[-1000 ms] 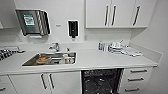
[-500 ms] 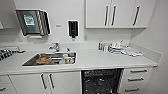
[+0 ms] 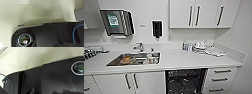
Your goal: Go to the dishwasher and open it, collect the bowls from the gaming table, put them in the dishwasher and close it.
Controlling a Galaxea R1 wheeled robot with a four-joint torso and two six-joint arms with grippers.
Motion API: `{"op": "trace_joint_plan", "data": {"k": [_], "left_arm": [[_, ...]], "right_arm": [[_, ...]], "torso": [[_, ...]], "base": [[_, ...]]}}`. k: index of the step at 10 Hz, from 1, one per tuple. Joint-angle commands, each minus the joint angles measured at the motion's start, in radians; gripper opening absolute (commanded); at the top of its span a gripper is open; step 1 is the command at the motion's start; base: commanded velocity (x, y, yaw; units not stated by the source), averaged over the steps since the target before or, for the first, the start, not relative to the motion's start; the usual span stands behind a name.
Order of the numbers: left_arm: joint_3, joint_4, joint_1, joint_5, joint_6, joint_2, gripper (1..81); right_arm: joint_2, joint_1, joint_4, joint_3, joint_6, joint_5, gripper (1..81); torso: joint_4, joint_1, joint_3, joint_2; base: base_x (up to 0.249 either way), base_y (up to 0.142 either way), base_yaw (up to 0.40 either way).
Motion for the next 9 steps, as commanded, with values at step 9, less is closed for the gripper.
{"op": "trace_joint_plan", "data": {"k": [9], "left_arm": [[-0.090,0.027,-0.046,0.057,0.008,0.066,81.1]], "right_arm": [[0.116,0.046,-0.012,-0.157,0.002,-0.095,81.1]], "torso": [[0.000,-0.152,0.000,0.234]], "base": [[0.000,0.000,0.000]]}}
